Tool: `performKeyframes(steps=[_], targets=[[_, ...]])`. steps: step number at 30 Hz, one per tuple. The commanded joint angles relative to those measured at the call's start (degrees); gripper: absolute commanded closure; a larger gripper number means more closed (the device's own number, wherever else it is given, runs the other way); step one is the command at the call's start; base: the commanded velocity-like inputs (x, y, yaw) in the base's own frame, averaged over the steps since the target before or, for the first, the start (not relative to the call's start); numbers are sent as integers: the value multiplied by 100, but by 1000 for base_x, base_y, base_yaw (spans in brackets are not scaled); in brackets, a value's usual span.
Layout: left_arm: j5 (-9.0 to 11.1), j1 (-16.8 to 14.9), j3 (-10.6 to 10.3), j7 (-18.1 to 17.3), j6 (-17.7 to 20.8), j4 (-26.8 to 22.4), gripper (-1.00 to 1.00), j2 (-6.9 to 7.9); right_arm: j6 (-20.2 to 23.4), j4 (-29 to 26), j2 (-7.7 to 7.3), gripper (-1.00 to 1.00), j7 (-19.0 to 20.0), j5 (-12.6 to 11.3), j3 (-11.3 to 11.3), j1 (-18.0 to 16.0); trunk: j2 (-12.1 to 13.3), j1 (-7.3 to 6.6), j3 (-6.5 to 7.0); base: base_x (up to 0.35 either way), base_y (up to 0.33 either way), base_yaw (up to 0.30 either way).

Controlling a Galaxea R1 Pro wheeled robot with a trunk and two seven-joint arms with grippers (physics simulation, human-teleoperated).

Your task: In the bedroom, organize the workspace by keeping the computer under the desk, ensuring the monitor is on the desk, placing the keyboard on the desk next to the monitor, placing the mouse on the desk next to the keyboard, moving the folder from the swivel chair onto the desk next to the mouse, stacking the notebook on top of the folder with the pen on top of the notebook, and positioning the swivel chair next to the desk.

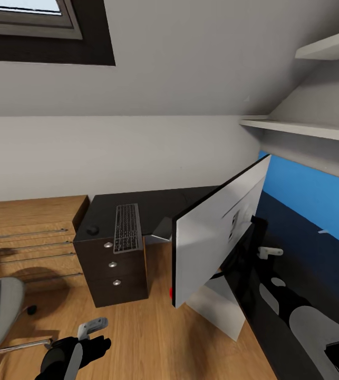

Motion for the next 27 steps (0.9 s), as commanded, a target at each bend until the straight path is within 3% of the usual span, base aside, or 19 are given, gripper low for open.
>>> performKeyframes(steps=[1,27], targets=[[61,-4,8,46,23,-6,-100,-5,-19,2,-5,100,-27,-42,48,-3,-4,0,-6,0,0,0],[62,-4,8,46,23,-8,-100,-5,-19,-6,-5,100,-9,-42,41,-1,-4,0,-6,0,0,0]])
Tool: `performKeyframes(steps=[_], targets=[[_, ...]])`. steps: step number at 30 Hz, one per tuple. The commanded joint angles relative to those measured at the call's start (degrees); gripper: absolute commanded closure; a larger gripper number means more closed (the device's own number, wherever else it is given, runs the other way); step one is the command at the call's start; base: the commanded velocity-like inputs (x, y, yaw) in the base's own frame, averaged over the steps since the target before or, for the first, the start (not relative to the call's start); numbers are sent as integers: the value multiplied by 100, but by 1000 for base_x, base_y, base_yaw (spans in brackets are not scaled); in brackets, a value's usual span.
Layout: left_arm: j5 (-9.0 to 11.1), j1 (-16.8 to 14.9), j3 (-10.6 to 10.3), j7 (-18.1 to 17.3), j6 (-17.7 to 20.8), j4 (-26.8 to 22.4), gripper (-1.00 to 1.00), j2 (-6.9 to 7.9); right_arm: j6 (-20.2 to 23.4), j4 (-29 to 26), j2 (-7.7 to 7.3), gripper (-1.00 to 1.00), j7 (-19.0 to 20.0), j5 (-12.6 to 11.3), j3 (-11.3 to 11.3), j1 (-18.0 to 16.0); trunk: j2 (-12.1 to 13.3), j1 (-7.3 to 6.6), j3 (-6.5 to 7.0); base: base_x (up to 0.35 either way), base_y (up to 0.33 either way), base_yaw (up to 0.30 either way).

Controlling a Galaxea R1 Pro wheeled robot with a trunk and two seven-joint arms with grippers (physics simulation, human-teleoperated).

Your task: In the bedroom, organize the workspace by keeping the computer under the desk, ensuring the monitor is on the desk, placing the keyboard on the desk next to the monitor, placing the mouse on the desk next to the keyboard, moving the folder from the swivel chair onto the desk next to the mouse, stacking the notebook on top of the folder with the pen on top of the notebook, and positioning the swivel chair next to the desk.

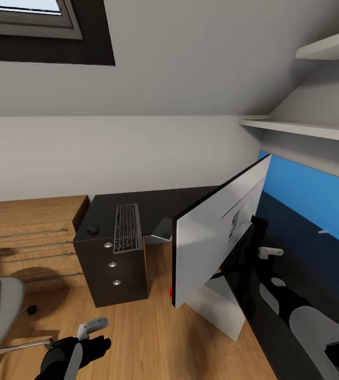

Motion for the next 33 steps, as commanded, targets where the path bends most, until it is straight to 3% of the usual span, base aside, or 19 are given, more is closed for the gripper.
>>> performKeyframes(steps=[1,4,17,33], targets=[[62,-2,8,46,23,-6,-100,-5,-16,-4,-3,100,-17,-16,54,-8,-4,0,-6,0,0,0],[61,-1,8,46,23,-6,-100,-5,-16,-3,-3,100,-17,-16,53,-6,-4,0,-6,0,0,0],[61,-4,8,46,23,-4,-100,-5,-16,-4,-3,100,-20,-16,53,-9,517,-286,227,0,0,0],[61,-4,18,46,24,-4,-100,3,-16,-22,-3,100,-17,-16,53,-6,517,-286,227,0,0,0]])
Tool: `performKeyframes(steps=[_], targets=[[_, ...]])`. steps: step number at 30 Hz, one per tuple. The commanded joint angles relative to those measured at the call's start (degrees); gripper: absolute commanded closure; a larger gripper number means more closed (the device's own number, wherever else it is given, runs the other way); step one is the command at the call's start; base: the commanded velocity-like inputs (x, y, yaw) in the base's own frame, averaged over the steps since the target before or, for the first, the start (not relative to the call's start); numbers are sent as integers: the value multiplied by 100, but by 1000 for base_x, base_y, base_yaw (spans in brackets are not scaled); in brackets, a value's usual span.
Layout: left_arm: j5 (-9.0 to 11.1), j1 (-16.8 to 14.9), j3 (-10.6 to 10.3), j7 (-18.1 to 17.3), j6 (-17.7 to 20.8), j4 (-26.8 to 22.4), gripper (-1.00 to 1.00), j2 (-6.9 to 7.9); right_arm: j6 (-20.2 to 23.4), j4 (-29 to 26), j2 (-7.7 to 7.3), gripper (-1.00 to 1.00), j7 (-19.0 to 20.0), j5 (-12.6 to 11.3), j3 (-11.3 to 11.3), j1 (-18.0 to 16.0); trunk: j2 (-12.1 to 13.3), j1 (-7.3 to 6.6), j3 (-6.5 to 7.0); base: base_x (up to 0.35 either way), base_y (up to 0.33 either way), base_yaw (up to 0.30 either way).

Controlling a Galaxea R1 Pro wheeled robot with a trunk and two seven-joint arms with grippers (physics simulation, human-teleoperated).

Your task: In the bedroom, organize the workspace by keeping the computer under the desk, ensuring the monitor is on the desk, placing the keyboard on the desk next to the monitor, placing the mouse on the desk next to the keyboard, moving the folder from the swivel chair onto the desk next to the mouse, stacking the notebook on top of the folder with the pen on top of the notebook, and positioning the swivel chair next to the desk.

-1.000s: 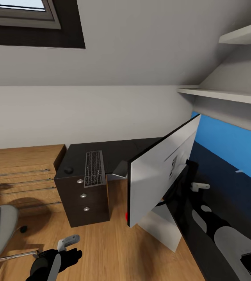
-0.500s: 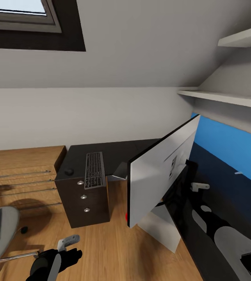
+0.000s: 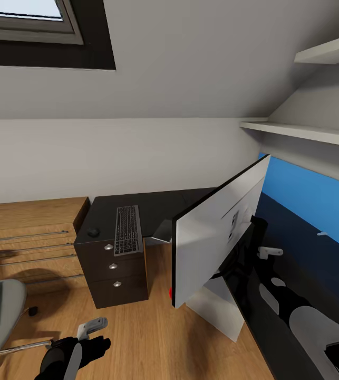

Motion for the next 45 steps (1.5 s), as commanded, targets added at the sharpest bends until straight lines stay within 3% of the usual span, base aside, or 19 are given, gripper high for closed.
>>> performKeyframes(steps=[1,7,20,45], targets=[[61,-4,9,46,22,-6,-100,-4,-18,-9,-4,100,-20,-18,32,-9,-5,0,-5,0,0,0],[63,-3,16,55,21,-6,-100,-4,-18,-9,-4,100,-29,-11,39,-10,-5,0,-5,-51,0,0],[70,-4,16,55,21,-6,-100,-4,-18,-9,-4,100,-29,-12,39,-9,-5,0,-5,-323,0,6],[70,-3,24,49,21,-6,-100,33,-17,-9,-4,100,-29,-18,39,-9,-5,0,-5,-333,-103,126]])
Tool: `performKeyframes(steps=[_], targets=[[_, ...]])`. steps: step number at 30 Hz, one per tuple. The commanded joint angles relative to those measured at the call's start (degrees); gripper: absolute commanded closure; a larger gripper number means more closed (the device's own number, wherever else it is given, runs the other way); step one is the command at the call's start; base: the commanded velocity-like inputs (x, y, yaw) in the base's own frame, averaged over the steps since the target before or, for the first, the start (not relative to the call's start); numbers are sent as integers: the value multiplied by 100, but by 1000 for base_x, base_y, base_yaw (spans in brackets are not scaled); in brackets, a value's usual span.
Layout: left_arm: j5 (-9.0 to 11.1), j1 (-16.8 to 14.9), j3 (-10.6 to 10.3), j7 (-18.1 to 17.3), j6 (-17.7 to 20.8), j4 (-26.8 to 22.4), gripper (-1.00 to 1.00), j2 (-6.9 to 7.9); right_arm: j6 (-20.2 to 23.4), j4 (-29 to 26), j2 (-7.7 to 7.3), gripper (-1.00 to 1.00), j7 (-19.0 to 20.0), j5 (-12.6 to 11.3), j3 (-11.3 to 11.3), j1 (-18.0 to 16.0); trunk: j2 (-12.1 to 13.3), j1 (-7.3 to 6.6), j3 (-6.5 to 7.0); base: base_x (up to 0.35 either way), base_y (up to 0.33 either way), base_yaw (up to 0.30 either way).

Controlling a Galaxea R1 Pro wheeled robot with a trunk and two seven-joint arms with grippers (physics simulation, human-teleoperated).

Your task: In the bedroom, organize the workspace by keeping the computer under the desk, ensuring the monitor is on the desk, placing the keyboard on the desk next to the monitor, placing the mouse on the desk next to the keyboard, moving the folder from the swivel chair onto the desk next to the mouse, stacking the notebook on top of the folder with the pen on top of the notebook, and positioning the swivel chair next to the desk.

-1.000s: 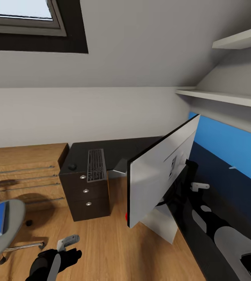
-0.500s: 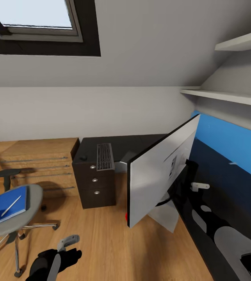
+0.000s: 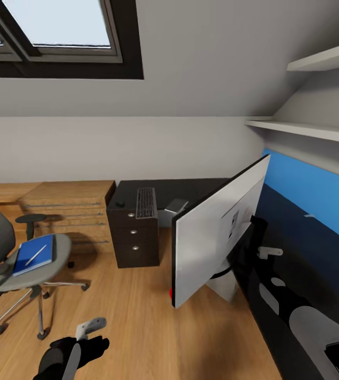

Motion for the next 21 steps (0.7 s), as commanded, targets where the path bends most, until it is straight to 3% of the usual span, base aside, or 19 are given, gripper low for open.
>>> performKeyframes(steps=[1,13,21], targets=[[62,-3,9,45,24,-7,-100,6,-18,-9,-4,100,-22,-19,26,-10,-5,-3,-5,-311,-181,3],[62,-3,16,50,24,-7,-100,54,-14,-14,-4,100,-22,-19,26,-10,-5,-3,-5,-257,-239,1],[66,-4,37,52,24,7,-100,162,-10,-18,-4,100,-22,-19,20,-7,-5,-3,-5,-59,-323,0]])
